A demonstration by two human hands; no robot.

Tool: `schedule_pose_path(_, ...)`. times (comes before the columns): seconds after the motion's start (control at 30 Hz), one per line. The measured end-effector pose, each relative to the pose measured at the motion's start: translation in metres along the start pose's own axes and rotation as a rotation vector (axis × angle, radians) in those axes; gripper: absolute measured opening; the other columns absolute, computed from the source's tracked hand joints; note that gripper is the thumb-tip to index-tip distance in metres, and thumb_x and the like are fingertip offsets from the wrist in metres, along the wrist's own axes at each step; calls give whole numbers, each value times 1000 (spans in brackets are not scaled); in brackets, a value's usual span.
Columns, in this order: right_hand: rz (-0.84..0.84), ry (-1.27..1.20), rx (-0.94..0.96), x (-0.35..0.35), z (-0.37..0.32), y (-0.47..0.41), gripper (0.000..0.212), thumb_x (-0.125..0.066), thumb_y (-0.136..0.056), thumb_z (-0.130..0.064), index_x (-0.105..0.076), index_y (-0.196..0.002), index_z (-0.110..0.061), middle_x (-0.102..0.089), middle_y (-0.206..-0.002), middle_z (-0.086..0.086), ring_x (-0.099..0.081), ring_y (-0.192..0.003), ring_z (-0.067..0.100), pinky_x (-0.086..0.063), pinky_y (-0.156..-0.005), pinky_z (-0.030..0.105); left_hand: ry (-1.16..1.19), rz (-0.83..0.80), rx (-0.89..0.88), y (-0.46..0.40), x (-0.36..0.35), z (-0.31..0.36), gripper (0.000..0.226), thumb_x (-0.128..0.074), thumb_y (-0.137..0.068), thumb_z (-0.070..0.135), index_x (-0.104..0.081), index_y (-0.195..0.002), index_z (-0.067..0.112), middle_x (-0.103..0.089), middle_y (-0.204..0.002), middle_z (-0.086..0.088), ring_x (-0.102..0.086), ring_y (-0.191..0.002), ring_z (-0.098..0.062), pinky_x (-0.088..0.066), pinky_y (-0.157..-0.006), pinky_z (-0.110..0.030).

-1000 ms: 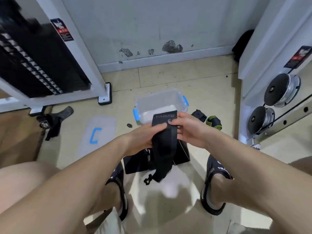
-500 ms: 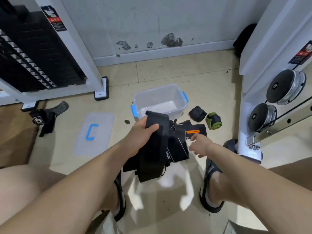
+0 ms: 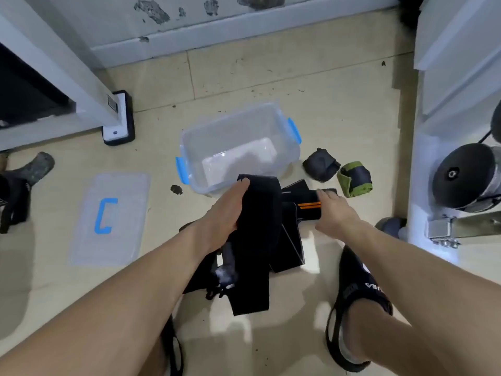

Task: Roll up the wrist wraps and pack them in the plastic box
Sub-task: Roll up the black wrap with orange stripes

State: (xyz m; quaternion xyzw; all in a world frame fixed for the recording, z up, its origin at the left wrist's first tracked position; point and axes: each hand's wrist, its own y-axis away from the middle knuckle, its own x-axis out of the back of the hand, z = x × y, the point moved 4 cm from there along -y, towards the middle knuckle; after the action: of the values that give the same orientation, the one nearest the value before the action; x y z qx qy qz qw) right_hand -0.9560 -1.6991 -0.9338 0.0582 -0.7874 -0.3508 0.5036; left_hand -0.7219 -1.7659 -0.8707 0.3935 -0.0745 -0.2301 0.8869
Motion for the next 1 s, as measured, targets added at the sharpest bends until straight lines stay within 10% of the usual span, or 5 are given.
schedule_pose_path(0.23,21,341,-2,-22,13,-50,97,-69,-85,-58,-17,-158,-20,-32,-155,7,-26,-146,30,-23,-122,44,-59,-73,-74,-23,0,-5,36,-38,-109,25,-60,-132,41,-71,-128,8,-67,-121,-16,-53,-103,-40)
schedule_pose_path(0.47,-56,341,-48,-18,8,-41,37,-61,-90,-27,-55,-125,-16,-61,-125,9,-60,-114,31,-46,-90,35,-163,-60,-174,-15,9,6,68,-37,-91,-11,-63,-127,40,-71,-121,2,-67,-118,-25,-57,-99,-44)
schedule_pose_path(1.0,-7,-268,-23,90,-36,98,16,-57,-91,-17,-63,-76,-16,-58,-77,0,-57,-84,25,-40,-63,28,-117,1,-223,124,1,32,60,-42,-76,-2,-64,-108,44,-68,-106,-10,-62,-90,-26,-46,-82,-44)
